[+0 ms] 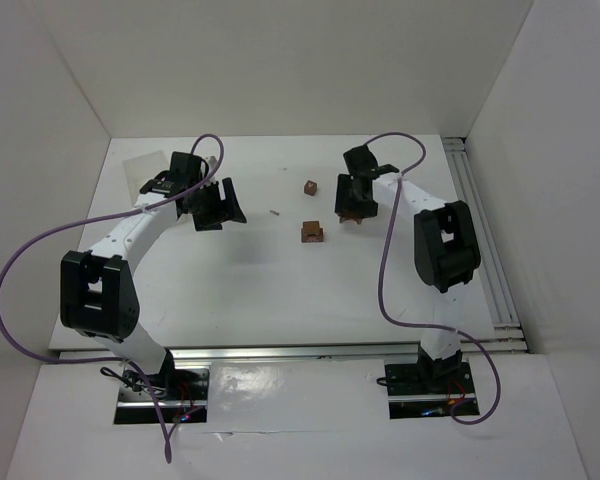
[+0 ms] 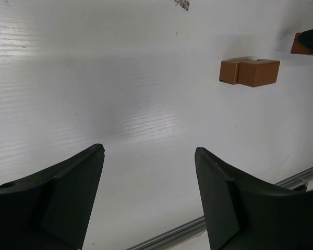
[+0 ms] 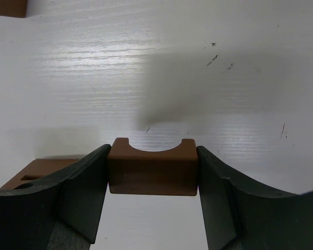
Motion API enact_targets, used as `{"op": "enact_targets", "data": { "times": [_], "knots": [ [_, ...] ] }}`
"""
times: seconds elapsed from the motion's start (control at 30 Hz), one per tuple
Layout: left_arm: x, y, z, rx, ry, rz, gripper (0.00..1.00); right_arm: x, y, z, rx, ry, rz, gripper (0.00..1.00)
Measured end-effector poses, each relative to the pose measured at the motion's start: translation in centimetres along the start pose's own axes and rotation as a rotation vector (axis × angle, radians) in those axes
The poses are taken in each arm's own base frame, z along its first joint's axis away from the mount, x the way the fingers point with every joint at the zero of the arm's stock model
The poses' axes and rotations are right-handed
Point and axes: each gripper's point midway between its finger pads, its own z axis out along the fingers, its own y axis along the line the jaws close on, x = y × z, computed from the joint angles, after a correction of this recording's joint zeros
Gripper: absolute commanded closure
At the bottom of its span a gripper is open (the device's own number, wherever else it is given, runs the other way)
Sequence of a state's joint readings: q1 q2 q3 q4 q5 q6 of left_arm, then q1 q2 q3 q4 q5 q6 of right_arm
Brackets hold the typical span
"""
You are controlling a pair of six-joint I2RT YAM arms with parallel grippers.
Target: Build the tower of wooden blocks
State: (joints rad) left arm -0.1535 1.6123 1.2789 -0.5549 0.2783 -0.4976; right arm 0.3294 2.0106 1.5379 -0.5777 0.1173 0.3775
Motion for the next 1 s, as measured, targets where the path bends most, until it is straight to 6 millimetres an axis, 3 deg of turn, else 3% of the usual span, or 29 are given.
{"op": "enact_targets", "data": {
  "times": [0.67, 1.0],
  "knots": [
    [0.0, -0.1, 0.0, 0.005, 0.001, 0.0, 0.18, 0.3, 0.5, 0.1, -0.015, 0.01, -0.006, 0.5],
    [0.0, -0.1, 0.0, 0.007, 0.002, 0.0, 0.18, 1.3, 0.5, 1.2, -0.015, 0.043, -0.009, 0.5]
  ]
}}
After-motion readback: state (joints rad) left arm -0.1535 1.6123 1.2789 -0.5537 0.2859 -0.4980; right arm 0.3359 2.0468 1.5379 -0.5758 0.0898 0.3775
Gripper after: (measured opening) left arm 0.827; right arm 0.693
